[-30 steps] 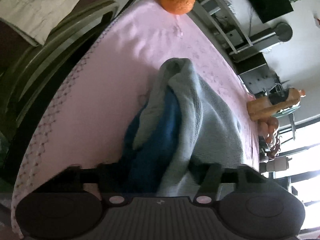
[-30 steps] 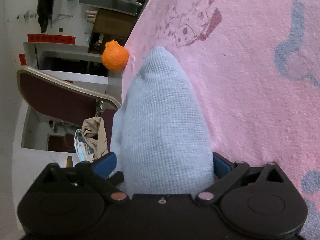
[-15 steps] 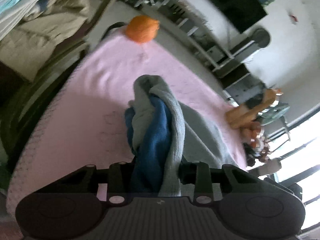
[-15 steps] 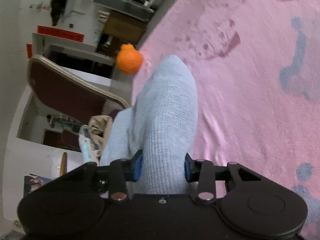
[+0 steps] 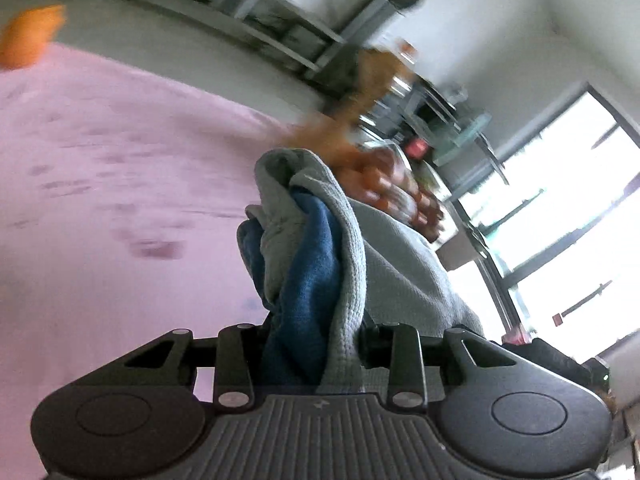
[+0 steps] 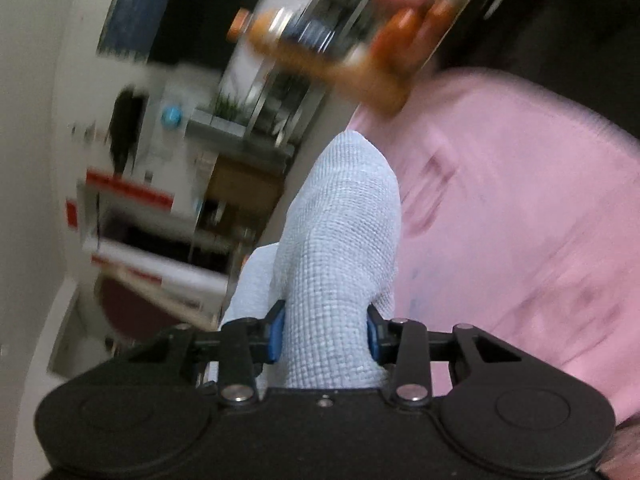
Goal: Fold clothes
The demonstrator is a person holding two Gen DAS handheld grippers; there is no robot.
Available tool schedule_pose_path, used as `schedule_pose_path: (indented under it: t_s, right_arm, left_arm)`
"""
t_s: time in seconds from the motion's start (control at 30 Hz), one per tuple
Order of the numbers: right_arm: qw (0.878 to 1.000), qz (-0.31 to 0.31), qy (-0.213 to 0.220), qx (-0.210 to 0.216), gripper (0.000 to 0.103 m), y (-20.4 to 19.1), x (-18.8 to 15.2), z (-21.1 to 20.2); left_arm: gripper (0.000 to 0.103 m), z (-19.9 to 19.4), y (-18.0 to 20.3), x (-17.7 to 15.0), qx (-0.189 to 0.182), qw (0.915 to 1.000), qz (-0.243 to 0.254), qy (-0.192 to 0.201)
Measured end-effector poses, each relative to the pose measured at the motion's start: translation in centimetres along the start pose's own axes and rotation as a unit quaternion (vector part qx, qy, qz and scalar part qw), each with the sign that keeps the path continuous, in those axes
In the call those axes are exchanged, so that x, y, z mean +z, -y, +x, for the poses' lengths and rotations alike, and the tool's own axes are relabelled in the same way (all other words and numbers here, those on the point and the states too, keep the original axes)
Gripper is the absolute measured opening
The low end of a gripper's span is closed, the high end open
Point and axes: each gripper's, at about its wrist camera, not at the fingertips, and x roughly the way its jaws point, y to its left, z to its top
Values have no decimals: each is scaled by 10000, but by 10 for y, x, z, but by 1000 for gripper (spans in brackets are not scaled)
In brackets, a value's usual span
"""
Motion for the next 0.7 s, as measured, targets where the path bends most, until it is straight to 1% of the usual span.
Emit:
schedule_pose_path:
  t_s: [0.1,0.2,0.27,0.3,0.33,0.37,0.4,0.43,0.47,0.5,0.57,0.6,0.63,0.67,0.7]
  right_arm:
    - [9993,-61,309,-187,37,16,37,-24]
    - [9984,-148,483,-264,37,33,72,-32]
    - [9983,-195,491,-238,37,52,91,-25]
    - [9983,-218,495,-226,37,62,100,-22]
    - [9982,-250,491,-232,38,73,108,-18]
    - [9982,-235,458,-306,39,87,113,-10]
    - [9982,-105,399,-440,42,101,116,-1]
    - [9975,43,337,-621,48,115,119,8]
    - [9963,198,299,-778,58,126,119,13]
    - [9963,306,320,-734,66,131,118,13]
    - [9972,397,281,-573,69,133,117,6]
    - [9976,331,267,-553,75,129,116,-1]
    - [9977,220,274,-582,79,123,115,-10]
    - [9977,73,286,-612,79,115,113,-20]
    - [9976,-80,296,-622,79,106,113,-30]
  left_arm:
    - [33,48,32,1,-143,9993,322,-79]
    - [33,86,46,-1,-168,9988,441,-86]
    - [35,112,43,-3,9,9989,448,-143]
    - [36,126,37,-7,186,9987,433,-196]
    - [37,140,30,-10,377,9980,392,-314]
    - [37,156,21,-14,588,9964,307,-530]
    - [48,167,11,-17,712,9949,198,-679]
    - [54,168,2,-19,702,9949,50,-727]
    - [56,166,-5,-20,656,9948,-60,-780]
    - [54,160,-8,-18,556,9948,-110,-841]
    - [54,140,-11,-13,386,9955,-60,-867]
    - [54,126,-9,-10,281,9967,1,-767]
    - [54,111,-8,-6,176,9976,62,-667]
    - [54,98,-4,-3,76,9983,165,-554]
    - [51,87,4,1,-19,9986,333,-422]
